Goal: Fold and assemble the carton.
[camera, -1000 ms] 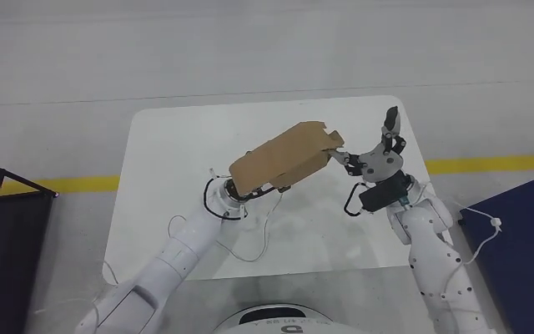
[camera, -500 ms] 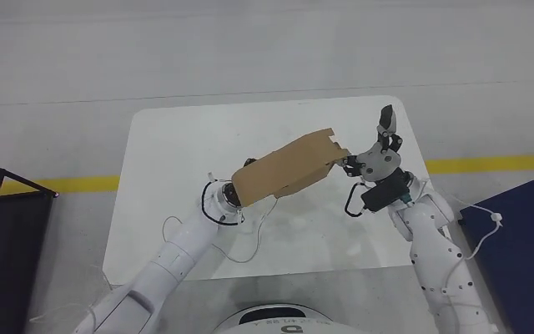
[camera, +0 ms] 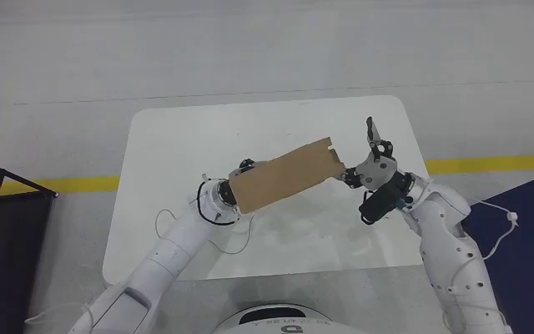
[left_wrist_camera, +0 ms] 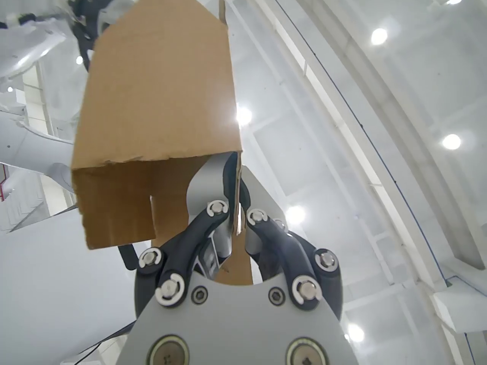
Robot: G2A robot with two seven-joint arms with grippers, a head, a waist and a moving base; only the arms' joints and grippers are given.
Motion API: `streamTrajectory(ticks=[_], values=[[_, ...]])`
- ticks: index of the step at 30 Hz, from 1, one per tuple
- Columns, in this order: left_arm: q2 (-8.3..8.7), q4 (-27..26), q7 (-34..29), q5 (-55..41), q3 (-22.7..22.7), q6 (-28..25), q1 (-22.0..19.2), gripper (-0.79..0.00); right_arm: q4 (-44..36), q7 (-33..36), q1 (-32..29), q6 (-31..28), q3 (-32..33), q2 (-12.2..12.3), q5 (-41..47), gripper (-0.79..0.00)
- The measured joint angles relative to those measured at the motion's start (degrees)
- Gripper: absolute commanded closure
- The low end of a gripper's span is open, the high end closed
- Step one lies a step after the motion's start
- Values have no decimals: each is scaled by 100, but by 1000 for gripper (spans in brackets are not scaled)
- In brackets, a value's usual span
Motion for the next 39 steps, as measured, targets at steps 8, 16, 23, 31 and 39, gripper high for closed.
streamTrajectory(ticks=[8, 16, 23, 31, 39], values=[[-67, -128, -30, -630, -47, 83, 160, 0, -81, 55, -103, 257, -13, 41, -77, -785], [-58, -19, -2, -590, -105, 111, 188, 0, -440, -79, -498, 700, 318, 75, 186, -785], [-40, 78, 43, -388, -181, 155, 161, 0, -776, -79, -663, 1314, 234, 29, 778, -785], [-57, 84, 98, -248, -145, 211, 155, 0, -744, 599, -245, 1144, -255, 30, 222, -785], [-60, 138, -8, 40, -68, 105, 123, 0, -566, 895, 186, 429, -549, 81, -209, -785]])
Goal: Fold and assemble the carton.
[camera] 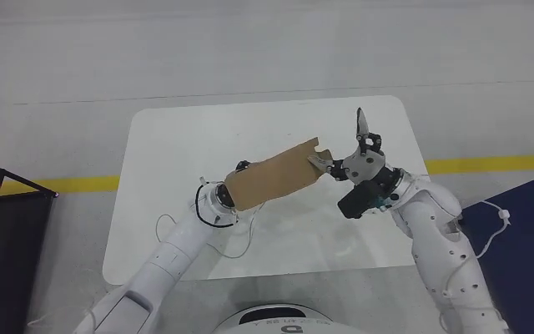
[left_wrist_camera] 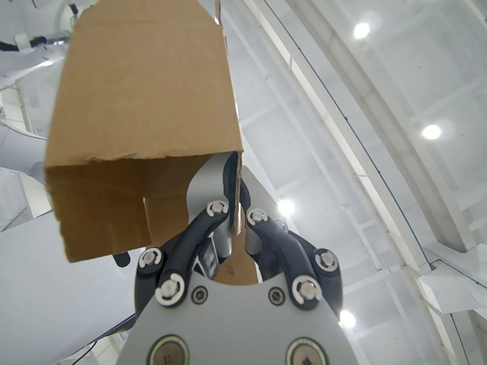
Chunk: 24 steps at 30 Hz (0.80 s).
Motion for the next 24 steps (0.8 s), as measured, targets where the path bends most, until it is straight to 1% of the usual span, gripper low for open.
streamTrajectory(ticks=[5, 13, 19, 24], values=[[-14, -52, -80, -131, 60, -79, 17, 0, -66, 93, 34, -239, -24, 43, -222, -785], [7, -55, -115, -194, 129, -114, -36, 0, -100, 529, 39, -62, 49, 51, -45, -785], [48, -70, -137, -170, 154, -137, -80, 0, -181, 625, 29, -302, 29, 92, -203, -785], [92, -92, -196, -153, 143, -195, -100, 0, -225, 959, -1, -133, 19, 88, -124, -785]])
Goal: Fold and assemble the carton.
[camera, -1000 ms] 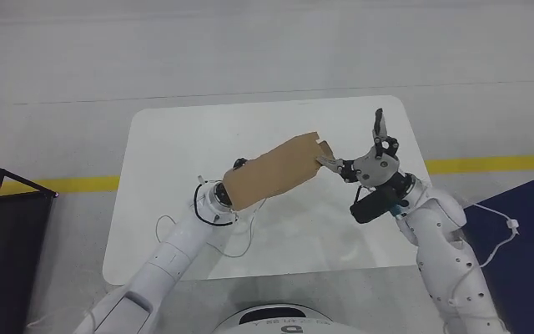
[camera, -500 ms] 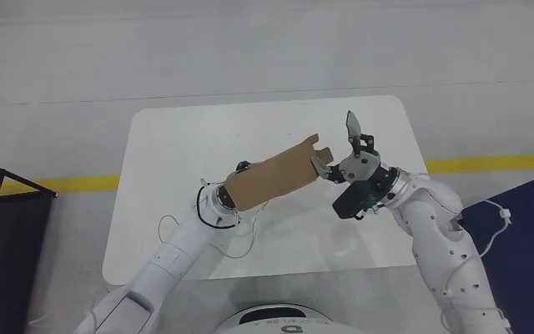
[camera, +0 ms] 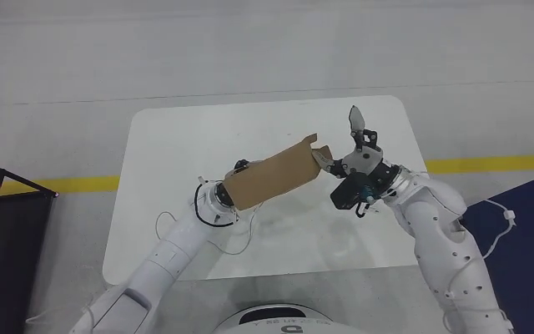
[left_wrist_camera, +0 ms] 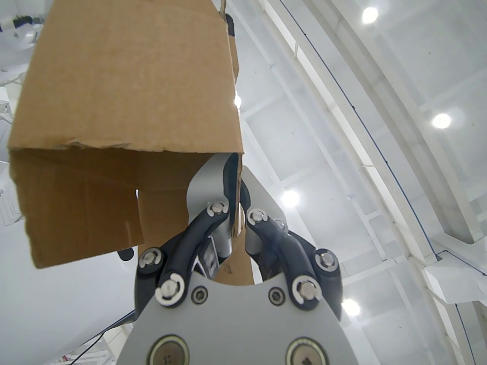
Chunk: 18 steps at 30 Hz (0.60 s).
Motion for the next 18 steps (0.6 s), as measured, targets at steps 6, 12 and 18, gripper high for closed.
streamTrajectory(ticks=[6, 12, 18], values=[[23, 82, -193, -3, -87, -194, -19, 0, -139, -348, -120, -302, 13, 61, -156, -785], [16, 119, -263, 21, -108, -264, -46, 0, -289, -674, -308, -478, -11, 123, -370, -785], [-7, 120, -300, 27, -93, -301, -80, 0, -381, -943, -409, -535, -50, 165, -341, -785]])
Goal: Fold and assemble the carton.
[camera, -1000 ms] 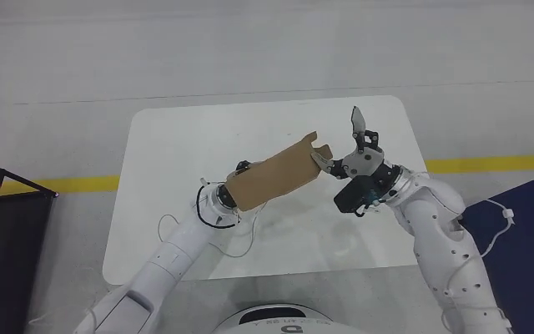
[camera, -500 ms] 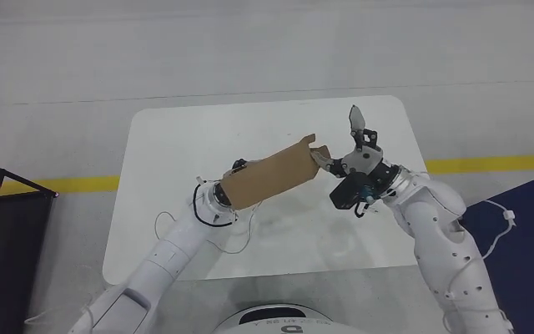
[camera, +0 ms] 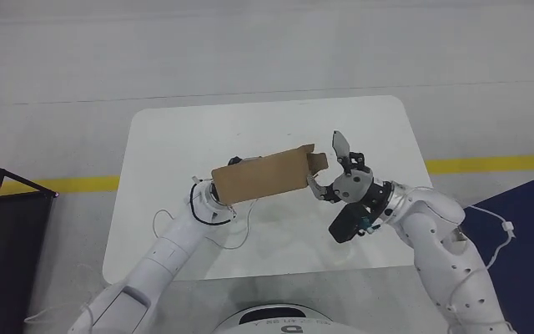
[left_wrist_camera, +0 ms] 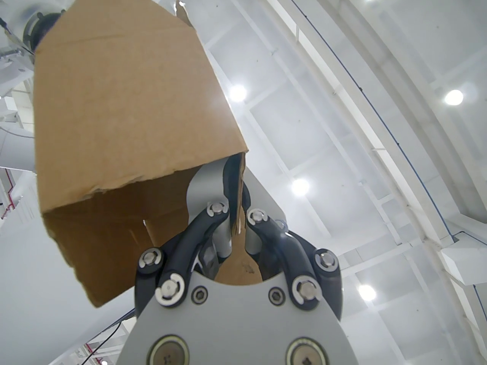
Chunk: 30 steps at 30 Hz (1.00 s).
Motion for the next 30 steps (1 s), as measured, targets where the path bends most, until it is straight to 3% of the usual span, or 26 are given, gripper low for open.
streamTrajectory(ticks=[9, 21, 30], values=[[-27, 64, -43, 11, 29, -43, -28, 0, -132, -238, -188, 106, 60, 65, -66, -785], [-62, 127, -146, 29, -226, -675, -71, 0, -236, -268, -878, 1386, 753, 64, 525, -785], [-61, 126, -145, 30, -222, -657, -70, 0, -168, 242, -538, 618, 141, 121, -634, -770]])
